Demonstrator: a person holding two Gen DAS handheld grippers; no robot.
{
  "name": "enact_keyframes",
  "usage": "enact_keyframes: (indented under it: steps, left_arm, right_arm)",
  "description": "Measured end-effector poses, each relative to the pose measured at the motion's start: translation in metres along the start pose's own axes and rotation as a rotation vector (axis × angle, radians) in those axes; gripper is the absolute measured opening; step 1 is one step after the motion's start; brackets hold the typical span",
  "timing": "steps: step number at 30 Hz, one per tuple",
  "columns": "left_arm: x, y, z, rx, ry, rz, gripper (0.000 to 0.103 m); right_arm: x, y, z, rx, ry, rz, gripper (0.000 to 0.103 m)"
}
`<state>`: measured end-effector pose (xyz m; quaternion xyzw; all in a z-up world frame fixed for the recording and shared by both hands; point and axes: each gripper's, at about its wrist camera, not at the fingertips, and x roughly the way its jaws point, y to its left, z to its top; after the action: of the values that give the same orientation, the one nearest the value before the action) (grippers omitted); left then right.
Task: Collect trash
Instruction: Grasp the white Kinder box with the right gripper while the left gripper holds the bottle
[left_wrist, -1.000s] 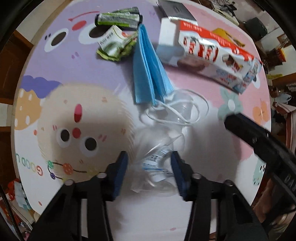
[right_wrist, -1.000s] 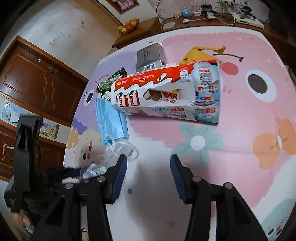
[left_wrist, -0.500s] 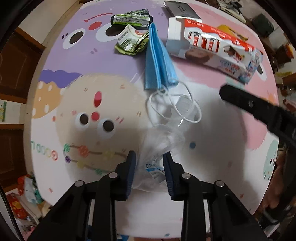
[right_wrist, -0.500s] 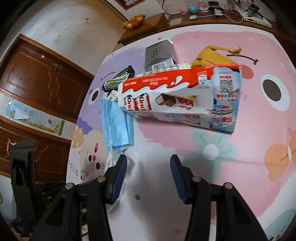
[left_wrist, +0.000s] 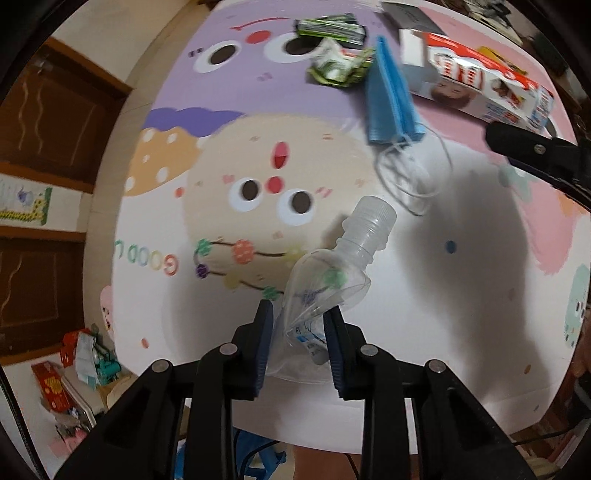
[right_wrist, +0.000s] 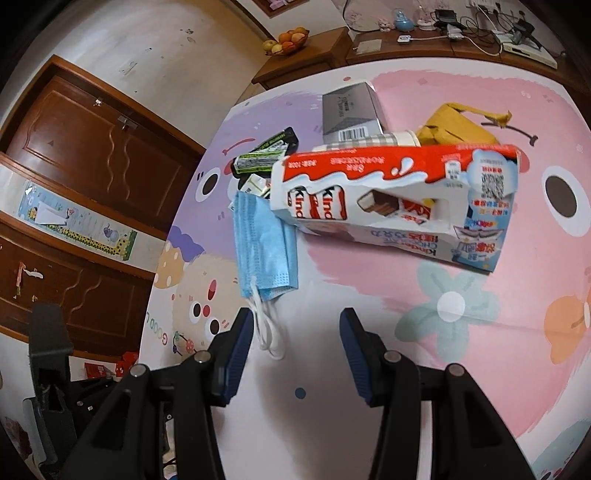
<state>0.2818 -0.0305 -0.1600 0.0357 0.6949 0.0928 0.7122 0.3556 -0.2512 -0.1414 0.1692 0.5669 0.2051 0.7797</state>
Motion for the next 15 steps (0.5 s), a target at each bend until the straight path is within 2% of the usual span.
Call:
enact_keyframes:
  steps: [6, 15]
  left_arm:
    - [-0.007, 0.023, -0.002, -0.101, -0.049, 0.009, 0.026]
    - [-0.022, 0.026, 0.004, -0.190, -0.094, -0.006, 0.026]
  right_arm:
    - [-0.007, 0.003, 0.007, -0.036, -0.018, -0.016, 0.049]
    - [-0.009, 0.012, 0.020, -0.071, -0.032, -0.022, 0.049]
